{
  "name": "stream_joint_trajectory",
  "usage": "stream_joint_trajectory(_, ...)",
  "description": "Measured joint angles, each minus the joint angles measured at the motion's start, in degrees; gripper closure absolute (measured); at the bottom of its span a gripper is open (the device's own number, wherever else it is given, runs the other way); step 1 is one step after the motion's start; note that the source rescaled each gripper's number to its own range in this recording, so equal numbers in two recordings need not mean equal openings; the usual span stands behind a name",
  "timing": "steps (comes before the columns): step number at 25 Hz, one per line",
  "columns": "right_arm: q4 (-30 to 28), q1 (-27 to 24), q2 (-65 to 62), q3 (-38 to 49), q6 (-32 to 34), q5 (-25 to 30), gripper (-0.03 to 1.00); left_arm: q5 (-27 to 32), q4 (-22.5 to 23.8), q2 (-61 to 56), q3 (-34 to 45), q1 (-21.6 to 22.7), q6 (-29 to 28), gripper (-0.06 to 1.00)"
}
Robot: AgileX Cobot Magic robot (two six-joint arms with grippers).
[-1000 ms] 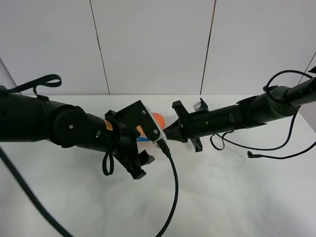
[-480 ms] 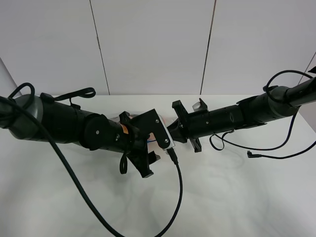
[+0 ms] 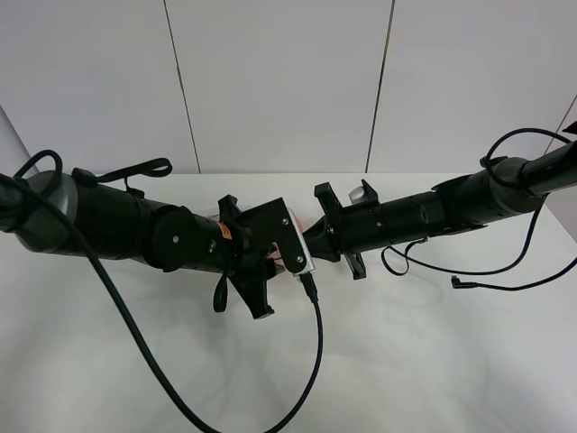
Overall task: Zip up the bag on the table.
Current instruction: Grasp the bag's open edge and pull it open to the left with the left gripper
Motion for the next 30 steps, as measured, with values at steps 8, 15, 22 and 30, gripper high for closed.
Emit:
stream_joint_trajectory(8, 0.18, 0.00, 0.00, 0.00, -1.07, 0.37, 0.97, 0.50, 0.00, 0.00, -0.03, 0.00, 1.58, 0.88)
stream_joint_trajectory(15, 0.12, 0.00, 0.00, 0.00, -2.22, 0.43, 0.97, 1.19, 0.00, 0.00, -0.07, 0.11, 2.99, 0.94)
stream_joint_trajectory(22, 0.67, -0.53, 0.00, 0.00, -2.55, 0.34, 0.97, 2.97, 0.00, 0.00, -0.33, 2.75, 3.05, 0.94)
stream_joint_trajectory(30, -2.04, -3.87, 0.00, 0.00, -2.55, 1.28, 0.97, 6.57, 0.00, 0.00, -0.33, 10.43, 3.05, 0.94)
